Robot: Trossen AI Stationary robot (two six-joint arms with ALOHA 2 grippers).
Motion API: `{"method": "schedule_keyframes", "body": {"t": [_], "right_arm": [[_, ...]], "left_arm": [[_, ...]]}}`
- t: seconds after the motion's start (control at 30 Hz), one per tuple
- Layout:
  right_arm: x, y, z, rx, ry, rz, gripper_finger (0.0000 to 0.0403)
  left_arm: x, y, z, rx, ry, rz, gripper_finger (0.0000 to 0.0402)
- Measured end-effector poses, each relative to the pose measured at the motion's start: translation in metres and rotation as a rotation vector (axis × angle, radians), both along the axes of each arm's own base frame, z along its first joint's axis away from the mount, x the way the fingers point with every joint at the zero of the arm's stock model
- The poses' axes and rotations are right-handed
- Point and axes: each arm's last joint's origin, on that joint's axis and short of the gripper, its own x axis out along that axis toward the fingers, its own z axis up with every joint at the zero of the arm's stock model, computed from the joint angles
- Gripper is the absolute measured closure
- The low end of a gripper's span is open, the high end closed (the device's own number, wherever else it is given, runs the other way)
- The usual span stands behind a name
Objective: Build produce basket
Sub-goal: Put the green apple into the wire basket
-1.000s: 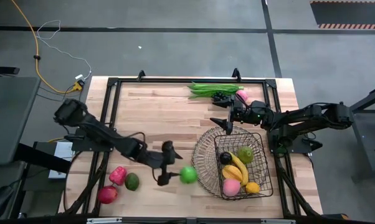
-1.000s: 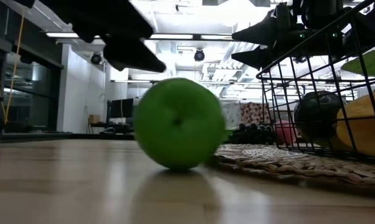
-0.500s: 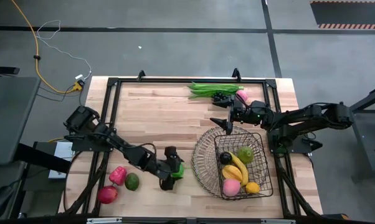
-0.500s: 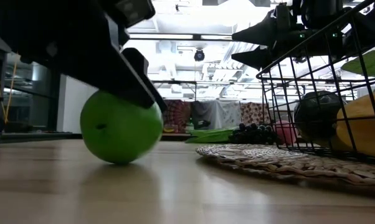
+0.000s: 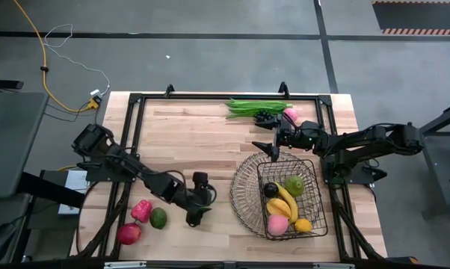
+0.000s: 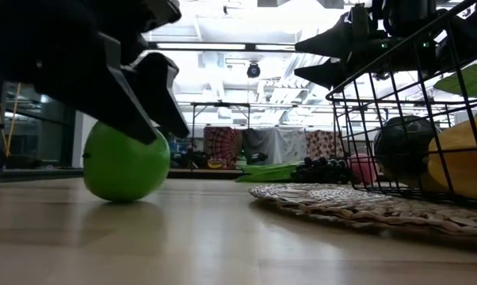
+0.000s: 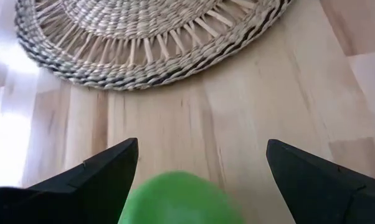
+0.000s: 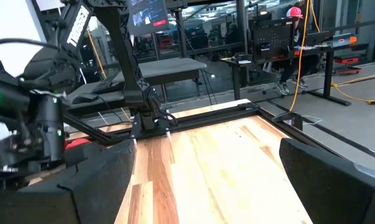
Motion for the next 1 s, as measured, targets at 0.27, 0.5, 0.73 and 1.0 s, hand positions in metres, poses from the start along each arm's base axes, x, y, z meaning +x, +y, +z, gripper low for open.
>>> {"method": "schedule_keyframes", "body": {"t": [0.27,0.5,0.73,1.0], "right_arm": [[0.000,0.000,-0.001,0.002,0.008,0.000,0.0015],[0.000,0.000,-0.001,0.003,0.014,0.000,0.0015],[0.000,0.000,-0.002,0.004,0.019,0.000,0.0015],[0.000,0.000,-0.003,0.006,0.028,0.000,0.0015]], "left_arm": [[-0.019,0.008,0.021,0.040,0.083,-0.038,0.0057],[-0.029,0.032,0.030,0.081,0.128,0.131,0.0057],[-0.022,0.060,0.020,0.044,0.189,0.232,0.0057],[-0.020,0.080,0.014,-0.046,0.252,0.265,0.0057]]}}
